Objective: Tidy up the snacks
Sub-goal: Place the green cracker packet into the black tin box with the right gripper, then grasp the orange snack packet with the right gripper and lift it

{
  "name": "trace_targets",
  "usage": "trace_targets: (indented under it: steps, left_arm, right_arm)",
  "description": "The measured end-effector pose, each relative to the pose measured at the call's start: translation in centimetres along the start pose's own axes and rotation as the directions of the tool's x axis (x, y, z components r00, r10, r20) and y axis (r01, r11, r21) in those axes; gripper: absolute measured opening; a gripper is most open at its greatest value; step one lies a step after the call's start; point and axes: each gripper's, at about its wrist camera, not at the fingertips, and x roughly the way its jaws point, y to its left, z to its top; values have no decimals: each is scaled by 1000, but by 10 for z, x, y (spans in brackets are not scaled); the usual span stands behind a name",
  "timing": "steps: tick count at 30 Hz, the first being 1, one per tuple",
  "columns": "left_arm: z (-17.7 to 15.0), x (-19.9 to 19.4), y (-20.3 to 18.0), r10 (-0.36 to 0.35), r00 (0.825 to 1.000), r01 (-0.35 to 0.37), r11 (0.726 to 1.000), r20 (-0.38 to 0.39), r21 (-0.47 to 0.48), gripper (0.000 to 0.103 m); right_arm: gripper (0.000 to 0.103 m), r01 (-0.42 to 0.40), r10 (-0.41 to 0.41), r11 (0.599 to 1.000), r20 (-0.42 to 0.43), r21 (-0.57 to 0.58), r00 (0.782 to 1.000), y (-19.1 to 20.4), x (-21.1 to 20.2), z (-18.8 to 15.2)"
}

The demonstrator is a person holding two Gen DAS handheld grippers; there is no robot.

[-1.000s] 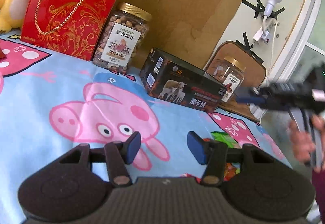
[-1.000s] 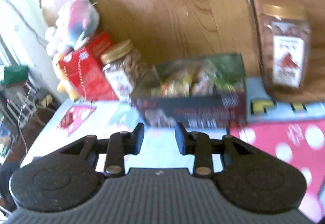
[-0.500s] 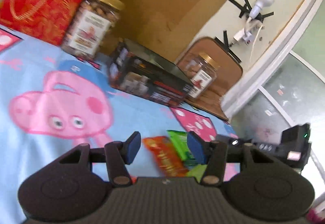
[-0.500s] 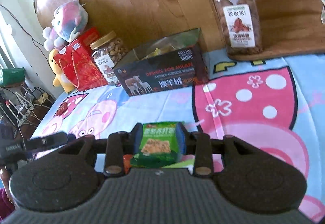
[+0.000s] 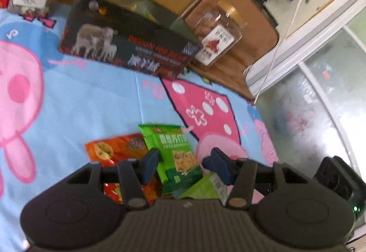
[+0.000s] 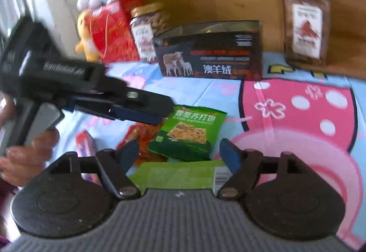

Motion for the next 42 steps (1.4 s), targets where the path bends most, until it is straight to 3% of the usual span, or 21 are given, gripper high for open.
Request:
trace_targets:
  steps: [4, 5, 6, 7, 12, 17, 22, 25, 27, 29, 32, 38, 42]
  left_arm:
    - [-3, 14, -7, 44, 998, -43, 999, -37, 27, 47]
    - [-4, 14, -11, 70, 997, -69, 996, -28, 48, 44]
    - [-2, 14, -12, 88, 996, -86, 994, -28, 63, 41]
    - [-1, 12, -14, 95, 995, -93, 993, -22, 69, 41]
    - [19, -15, -25, 49, 997, -53, 995, 56, 84, 41]
    - [69, -28, -38, 44, 989, -60, 992, 140, 114, 41]
    - [131, -17, -46, 78, 975, -105, 987, 210, 123, 41]
    - [156, 0, -40, 103, 969, -128, 986, 223, 102, 43]
    - [166, 17, -33, 118, 972, -136, 987, 203, 81, 53]
    - [172, 34, -19, 180, 966, -191, 981, 185, 40, 55]
    - [170, 36, -3, 190, 967, -191, 982, 172, -8, 55]
    - [141, -12, -5, 106, 969, -111, 994, 224, 8, 55]
    - [97, -39, -2, 108, 978, -117, 992, 180, 38, 55]
  right_arm:
    - [79, 0, 0, 999, 6, -41, 1000, -5, 15, -6]
    - [76, 6, -5, 999, 19, -47, 1000, -7, 15, -7]
    - [66, 35, -34, 998, 29, -50, 999, -8, 15, -6]
    - [64, 35, -33, 999, 34, -42, 999, -10, 13, -4]
    - [63, 7, -4, 1000, 120, -20, 993, -10, -2, 10]
    - [63, 42, -24, 995, 211, -85, 977, -7, -1, 50]
    - [63, 63, -32, 992, 264, -112, 964, -28, 23, 108]
    - [64, 66, -31, 990, 264, -124, 964, -44, 44, 133]
    - [65, 64, -32, 990, 250, -122, 968, -55, 61, 142]
    - [71, 97, -63, 987, 244, -130, 968, -59, 76, 145]
    - [72, 153, -118, 979, 235, -137, 965, -65, 85, 139]
    - [71, 69, -55, 997, 270, -40, 961, -73, 42, 108]
    - [67, -34, 20, 997, 204, 65, 979, -71, 18, 78]
